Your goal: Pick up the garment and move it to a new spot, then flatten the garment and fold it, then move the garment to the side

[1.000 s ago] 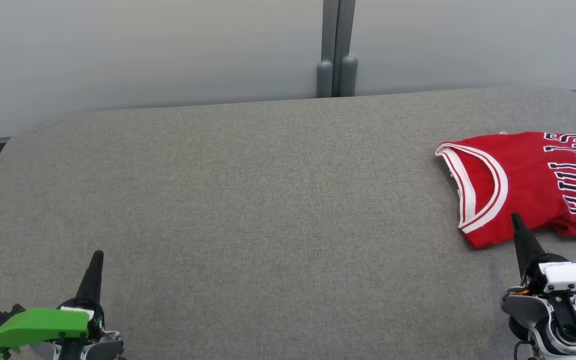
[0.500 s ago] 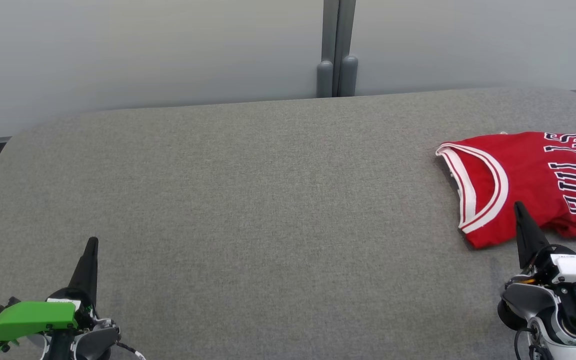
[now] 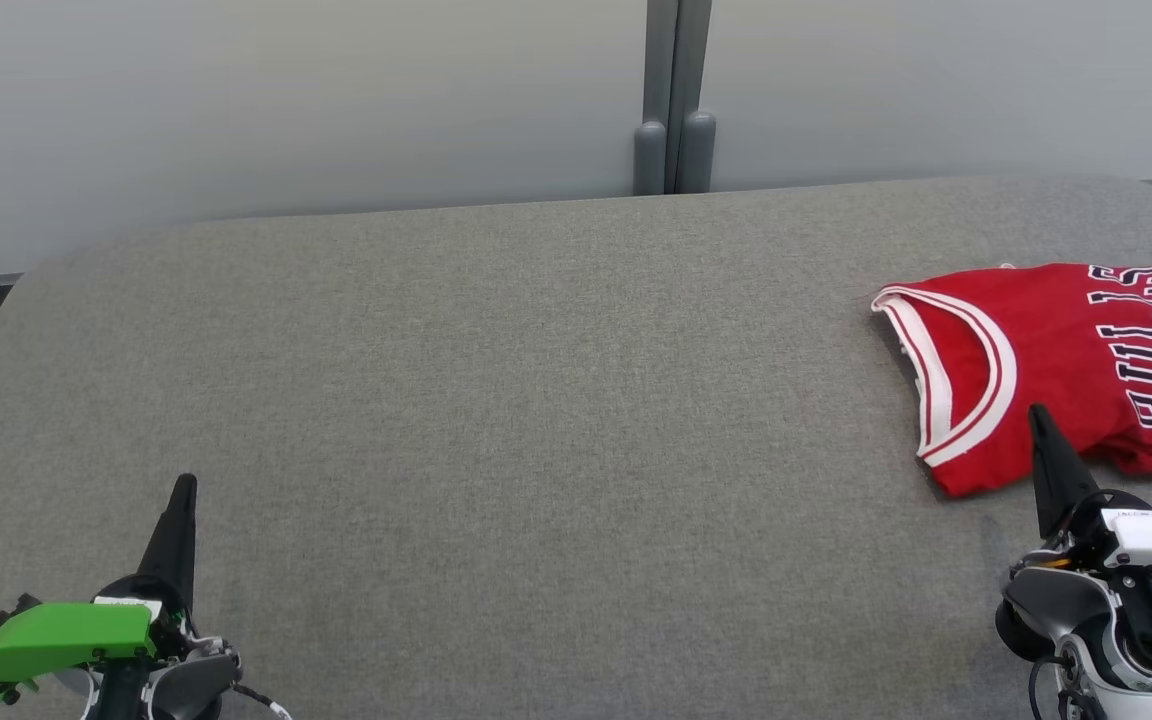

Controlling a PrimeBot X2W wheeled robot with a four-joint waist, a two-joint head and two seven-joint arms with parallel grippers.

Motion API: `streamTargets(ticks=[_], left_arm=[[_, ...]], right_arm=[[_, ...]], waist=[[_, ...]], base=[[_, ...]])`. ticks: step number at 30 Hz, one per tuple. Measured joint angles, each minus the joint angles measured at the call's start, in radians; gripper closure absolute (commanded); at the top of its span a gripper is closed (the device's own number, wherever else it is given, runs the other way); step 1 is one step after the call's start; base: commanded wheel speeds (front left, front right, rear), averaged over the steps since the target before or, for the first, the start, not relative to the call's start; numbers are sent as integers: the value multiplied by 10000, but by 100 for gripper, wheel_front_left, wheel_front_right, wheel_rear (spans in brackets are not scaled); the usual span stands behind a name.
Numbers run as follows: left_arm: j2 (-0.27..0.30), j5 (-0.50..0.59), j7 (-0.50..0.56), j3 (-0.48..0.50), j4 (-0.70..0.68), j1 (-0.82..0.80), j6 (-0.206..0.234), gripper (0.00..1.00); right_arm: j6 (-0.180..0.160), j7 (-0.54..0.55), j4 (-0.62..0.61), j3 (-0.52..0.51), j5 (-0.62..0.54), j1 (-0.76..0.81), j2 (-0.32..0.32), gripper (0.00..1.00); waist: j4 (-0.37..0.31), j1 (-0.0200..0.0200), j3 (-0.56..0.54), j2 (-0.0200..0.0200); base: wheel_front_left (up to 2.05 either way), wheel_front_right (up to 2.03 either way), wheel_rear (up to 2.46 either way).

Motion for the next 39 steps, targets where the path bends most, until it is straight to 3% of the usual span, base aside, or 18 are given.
streamTargets(ticks=[39], left_arm=[[-4, -2, -2, 0, -12, 1, 0, 100]], right_arm=[[2, 2, 46, -27, 0, 0, 4, 100]], waist=[[-1, 0, 0, 0]], base=[[0, 0, 0]])
